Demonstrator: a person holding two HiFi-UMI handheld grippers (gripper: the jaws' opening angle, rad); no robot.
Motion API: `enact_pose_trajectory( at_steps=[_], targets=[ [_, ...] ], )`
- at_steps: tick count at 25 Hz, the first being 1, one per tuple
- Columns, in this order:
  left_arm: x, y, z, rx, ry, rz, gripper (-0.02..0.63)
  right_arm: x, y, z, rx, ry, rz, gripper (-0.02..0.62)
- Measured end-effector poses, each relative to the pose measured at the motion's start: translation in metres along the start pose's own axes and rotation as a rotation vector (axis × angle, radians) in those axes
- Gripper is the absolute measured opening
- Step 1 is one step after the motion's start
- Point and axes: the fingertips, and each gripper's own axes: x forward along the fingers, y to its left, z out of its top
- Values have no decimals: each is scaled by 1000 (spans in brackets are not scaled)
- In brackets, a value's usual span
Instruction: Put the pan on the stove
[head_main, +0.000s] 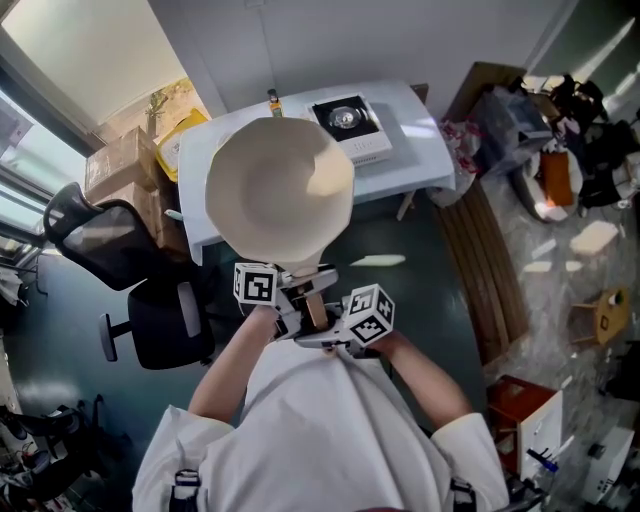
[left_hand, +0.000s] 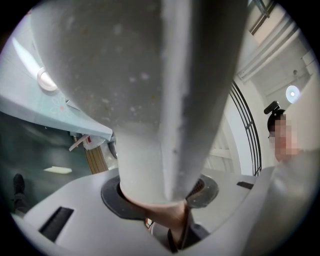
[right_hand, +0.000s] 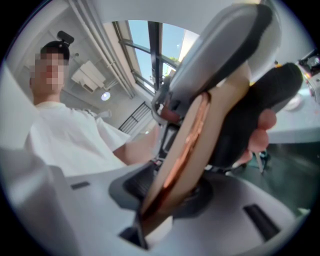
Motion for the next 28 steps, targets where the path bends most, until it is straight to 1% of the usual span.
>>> enact_pose_trajectory(
  at_steps=[6,13,21,24,28],
  targets=[
    [2,13,21,-1,25,-7,192,-2,-20,19,11,-14,-14,127],
    [0,36,61,-11,56,-25,192,0,-55,55,26,-41,-32,127],
    [5,61,118,-14,85,-47,192,-7,-102,102,36,-63,-58,127],
    [6,72,140,-5,104,-43,192,-10,-120,121,37,-70,-71,127],
    [6,86,169,-9,121,-64,192,-10,-144,148,42,-86,-80,127]
  ],
)
